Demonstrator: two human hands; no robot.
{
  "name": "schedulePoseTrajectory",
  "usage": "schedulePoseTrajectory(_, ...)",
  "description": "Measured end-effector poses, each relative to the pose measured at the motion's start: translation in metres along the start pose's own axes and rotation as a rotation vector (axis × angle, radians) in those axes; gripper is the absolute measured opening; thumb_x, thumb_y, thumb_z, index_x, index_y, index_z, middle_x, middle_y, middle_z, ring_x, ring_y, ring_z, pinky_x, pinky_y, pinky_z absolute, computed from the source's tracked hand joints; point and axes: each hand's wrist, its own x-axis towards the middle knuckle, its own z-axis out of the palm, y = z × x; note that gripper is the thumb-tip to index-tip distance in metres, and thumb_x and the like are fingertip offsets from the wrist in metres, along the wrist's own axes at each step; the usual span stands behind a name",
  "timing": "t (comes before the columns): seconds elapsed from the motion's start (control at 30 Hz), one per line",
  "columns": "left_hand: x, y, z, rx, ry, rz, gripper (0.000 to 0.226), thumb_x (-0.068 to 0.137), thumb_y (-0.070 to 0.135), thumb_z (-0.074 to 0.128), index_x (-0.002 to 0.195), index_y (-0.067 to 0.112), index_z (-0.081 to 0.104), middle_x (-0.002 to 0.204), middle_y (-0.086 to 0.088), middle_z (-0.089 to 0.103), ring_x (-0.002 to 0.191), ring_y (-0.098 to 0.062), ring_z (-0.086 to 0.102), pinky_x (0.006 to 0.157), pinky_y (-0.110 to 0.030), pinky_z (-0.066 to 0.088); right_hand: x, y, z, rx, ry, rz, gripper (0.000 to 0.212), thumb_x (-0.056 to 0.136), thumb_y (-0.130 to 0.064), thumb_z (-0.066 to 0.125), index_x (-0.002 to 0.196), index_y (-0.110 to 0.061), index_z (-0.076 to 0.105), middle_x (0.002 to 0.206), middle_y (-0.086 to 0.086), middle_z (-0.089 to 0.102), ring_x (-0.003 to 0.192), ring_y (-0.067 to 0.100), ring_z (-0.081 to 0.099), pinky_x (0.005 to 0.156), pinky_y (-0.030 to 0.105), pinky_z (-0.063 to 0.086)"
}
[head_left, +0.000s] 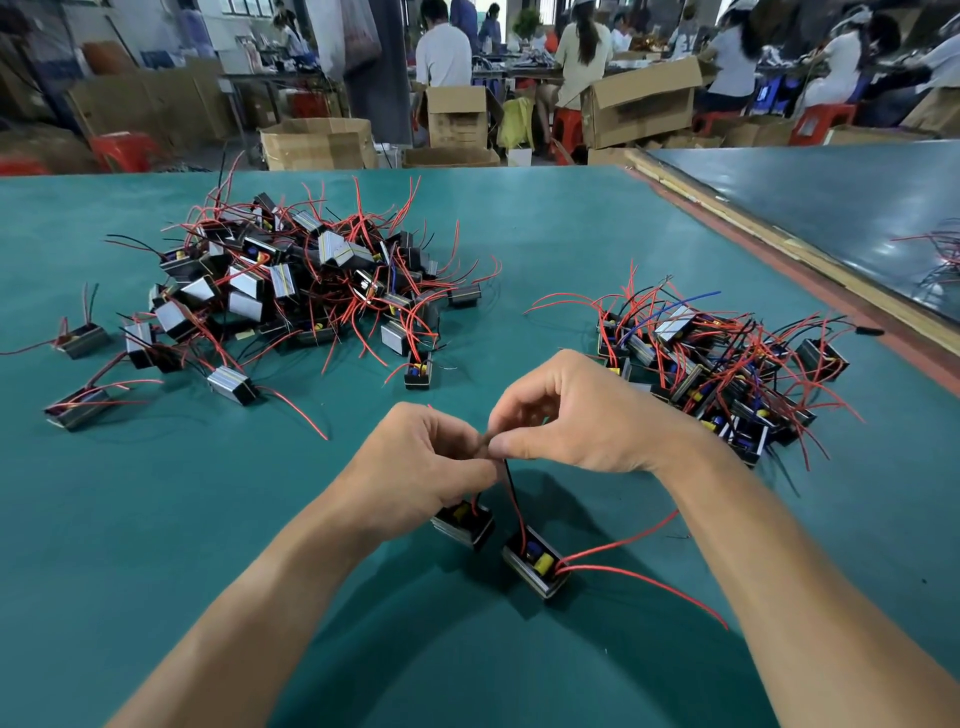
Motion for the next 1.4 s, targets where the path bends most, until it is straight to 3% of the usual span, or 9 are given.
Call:
schedulePoseTrajectory(0.17, 0.001, -0.001, 0.005, -0.004, 0.087, -0.005, 0.005, 0.076, 0.011, 0.077, 0.071, 0.011, 0.076, 0.053, 0.001, 0.059, 0.048, -0.011, 0.044, 0.051, -0.024, 0.036, 0.0, -0.003, 0.002, -0.071, 0.026, 0.046, 0.013, 0.085, -0.019, 0.075, 0.073, -0.013, 0.073, 0.064, 0.009, 0.066, 0.056, 0.008, 0.049, 0.056, 0.03, 0.042)
schedulePoseTrajectory(0.27, 0.001, -0.002, 0.005, 0.019, 0.154, 0.031, 0.012, 0.077, 0.007, 0.075, 0.067, 0.013, 0.075, 0.05, 0.003, 0.06, 0.043, -0.007, 0.043, 0.044, -0.017, 0.035, 0.0, -0.005, 0.003, -0.1, 0.047, 0.107, 0.021, 0.086, -0.024, 0.075, 0.068, -0.014, 0.069, 0.05, -0.005, 0.051, 0.049, 0.009, 0.038, 0.05, 0.024, 0.033)
schedulePoseTrajectory(0.4, 0.002, -0.006, 0.005, 0.13, 0.215, 0.102, 0.01, 0.075, 0.014, 0.076, 0.067, 0.021, 0.074, 0.055, -0.006, 0.064, 0.046, -0.009, 0.044, 0.045, -0.022, 0.038, 0.002, -0.008, 0.008, -0.159, 0.072, 0.145, 0.025, 0.086, -0.017, 0.07, 0.062, -0.014, 0.064, 0.041, -0.01, 0.044, 0.042, 0.006, 0.032, 0.045, 0.016, 0.028)
schedulePoseTrajectory(0.5, 0.003, -0.009, 0.007, 0.193, 0.246, 0.142, 0.011, 0.075, 0.016, 0.077, 0.069, 0.024, 0.074, 0.052, -0.001, 0.063, 0.044, -0.007, 0.043, 0.044, -0.021, 0.036, 0.004, -0.009, 0.013, -0.208, 0.116, 0.16, 0.026, 0.082, -0.014, 0.068, 0.056, -0.016, 0.062, 0.041, -0.009, 0.045, 0.04, 0.007, 0.035, 0.044, 0.016, 0.029)
schedulePoseTrajectory(0.83, 0.005, -0.004, 0.002, 0.024, 0.102, 0.028, 0.014, 0.087, 0.019, 0.072, 0.076, 0.01, 0.075, 0.057, -0.001, 0.061, 0.053, -0.016, 0.045, 0.055, -0.028, 0.037, 0.003, -0.003, 0.007, -0.095, 0.105, 0.154, 0.024, 0.087, -0.017, 0.069, 0.064, -0.009, 0.067, 0.043, -0.01, 0.04, 0.043, 0.006, 0.03, 0.043, 0.016, 0.027)
schedulePoseTrajectory(1.03, 0.003, -0.002, -0.001, -0.024, 0.046, 0.015, 0.017, 0.087, 0.009, 0.07, 0.071, 0.012, 0.073, 0.058, 0.0, 0.062, 0.054, -0.017, 0.048, 0.054, -0.024, 0.043, -0.001, -0.003, -0.004, 0.07, 0.008, 0.083, 0.019, 0.087, -0.001, 0.065, 0.08, -0.016, 0.074, 0.06, 0.002, 0.059, 0.052, 0.008, 0.048, 0.048, 0.024, 0.049)
schedulePoseTrajectory(1.13, 0.002, -0.001, -0.003, -0.026, 0.007, 0.025, 0.016, 0.089, 0.008, 0.068, 0.073, 0.007, 0.072, 0.06, -0.003, 0.061, 0.058, -0.019, 0.047, 0.058, -0.028, 0.04, -0.003, -0.003, -0.004, 0.088, -0.029, 0.029, 0.022, 0.085, -0.001, 0.07, 0.082, -0.022, 0.077, 0.072, 0.011, 0.068, 0.056, 0.009, 0.052, 0.052, 0.024, 0.05)
schedulePoseTrajectory(1.23, 0.002, -0.002, -0.004, -0.034, -0.006, 0.025, 0.014, 0.089, 0.008, 0.068, 0.075, 0.005, 0.073, 0.059, -0.004, 0.061, 0.058, -0.02, 0.047, 0.059, -0.029, 0.039, -0.002, -0.001, -0.005, 0.076, -0.025, 0.019, 0.02, 0.085, -0.003, 0.073, 0.08, -0.022, 0.077, 0.066, -0.003, 0.068, 0.052, 0.006, 0.051, 0.052, 0.02, 0.046)
schedulePoseTrajectory(1.4, 0.003, -0.002, -0.003, -0.019, -0.014, 0.031, 0.022, 0.088, 0.01, 0.07, 0.067, 0.018, 0.074, 0.059, -0.003, 0.06, 0.059, -0.02, 0.046, 0.06, -0.032, 0.039, -0.002, 0.0, -0.004, 0.075, -0.035, 0.005, 0.012, 0.084, -0.005, 0.076, 0.081, -0.017, 0.077, 0.064, -0.006, 0.067, 0.052, 0.004, 0.051, 0.052, 0.019, 0.043)
